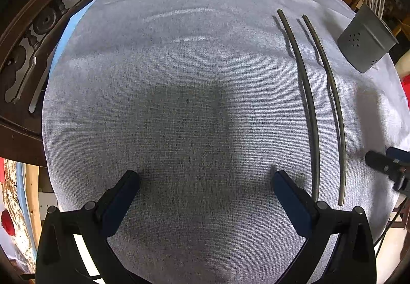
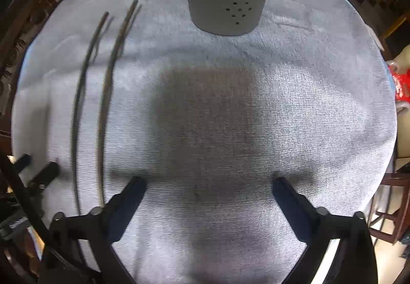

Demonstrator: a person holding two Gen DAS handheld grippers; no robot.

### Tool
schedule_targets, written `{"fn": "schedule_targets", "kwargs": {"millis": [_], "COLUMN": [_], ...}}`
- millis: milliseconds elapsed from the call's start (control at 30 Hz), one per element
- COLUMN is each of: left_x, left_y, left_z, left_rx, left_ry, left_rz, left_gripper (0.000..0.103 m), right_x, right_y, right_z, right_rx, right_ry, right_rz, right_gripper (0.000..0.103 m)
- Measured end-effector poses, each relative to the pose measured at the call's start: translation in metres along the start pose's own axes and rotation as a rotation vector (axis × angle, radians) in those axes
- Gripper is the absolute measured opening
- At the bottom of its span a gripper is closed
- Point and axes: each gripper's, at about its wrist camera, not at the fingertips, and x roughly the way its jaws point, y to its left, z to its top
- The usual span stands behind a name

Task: Organize utensils
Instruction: 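Close the right tool on one of the last two chopsticks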

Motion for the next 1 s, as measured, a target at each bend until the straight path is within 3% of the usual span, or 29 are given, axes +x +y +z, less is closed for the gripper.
{"fn": "schedule_targets", "kwargs": {"millis": [100,233,267,433,567,833,933,1000], "left_x": [0.001,0.005,0.005,0.007,0.005,0.004,0.005,0.004], "left_y": [0.000,0.000,-0.001,0.002,0.006,0.019,0.021,0.023], "left_z": [0.004,0.012,0.013,0.016,0.019,0.024,0.028,0.032], "left_rx": [0.000,0.000,0.000,0.007,-0.005,-0.046,-0.052,-0.071], "left_ry": [0.004,0.007,0.011,0.041,0.056,0.069,0.073,0.078], "left_rz": [0.000,-0.001,-0.001,-0.006,-0.028,-0.059,-0.063,-0.078], "left_gripper": [0.103,0.103,0.103,0.103,0.103,0.103,0.103,0.103], "right_x": [-0.008,-0.015,-0.018,-0.023,-0.006,0.019,0.022,0.022], "right_y": [-0.005,-0.002,0.003,0.031,0.051,0.069,0.070,0.072], "right_z": [0.012,0.039,0.049,0.099,0.132,0.140,0.143,0.144], "right_rx": [0.048,0.095,0.098,0.068,0.057,0.035,0.009,-0.018], "right_ry": [-0.014,-0.014,-0.021,-0.055,-0.024,0.028,0.038,0.040], "right_rz": [0.080,0.177,0.205,0.213,0.164,0.125,0.116,0.111], "right_gripper": [0.083,0.050,0.046,0.039,0.034,0.018,0.007,0.006]}}
